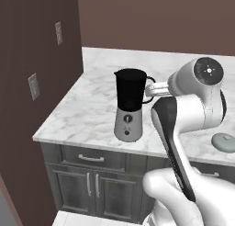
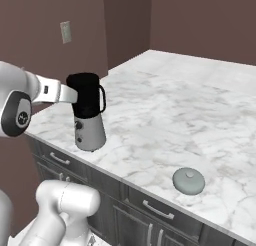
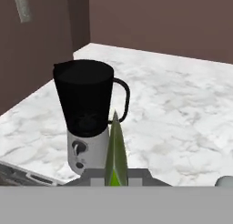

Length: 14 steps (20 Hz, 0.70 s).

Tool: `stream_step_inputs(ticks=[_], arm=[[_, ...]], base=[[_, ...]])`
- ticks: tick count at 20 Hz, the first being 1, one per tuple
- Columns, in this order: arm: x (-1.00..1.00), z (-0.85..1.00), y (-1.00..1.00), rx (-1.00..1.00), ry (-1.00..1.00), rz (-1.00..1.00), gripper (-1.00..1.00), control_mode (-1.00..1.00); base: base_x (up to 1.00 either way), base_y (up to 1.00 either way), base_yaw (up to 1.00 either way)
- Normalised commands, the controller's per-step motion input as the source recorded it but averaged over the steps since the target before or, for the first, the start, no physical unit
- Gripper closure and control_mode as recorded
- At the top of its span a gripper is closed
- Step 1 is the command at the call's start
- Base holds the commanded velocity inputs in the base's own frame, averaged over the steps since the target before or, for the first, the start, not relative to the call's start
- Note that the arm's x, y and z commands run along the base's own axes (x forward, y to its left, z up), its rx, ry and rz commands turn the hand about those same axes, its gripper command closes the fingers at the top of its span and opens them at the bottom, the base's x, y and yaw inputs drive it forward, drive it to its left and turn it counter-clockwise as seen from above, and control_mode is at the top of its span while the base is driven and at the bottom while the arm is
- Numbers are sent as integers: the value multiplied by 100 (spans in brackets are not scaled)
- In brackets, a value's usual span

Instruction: Grab the onion and lemon wedge from the fridge, place them in the blender, close the lid, and turn on the blender to create a marinade.

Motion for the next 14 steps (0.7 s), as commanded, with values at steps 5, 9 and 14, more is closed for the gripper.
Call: stream_step_inputs(ticks=[5, 9, 14], arm=[[15, 51, 3, 0, -1, -21, 100, -100], [33, 39, 2, 0, 0, -13, 100, -100], [43, 11, 0, 3, 11, 0, 100, -100]], base=[[0, 0, 0], [0, 0, 0], [0, 0, 0]])
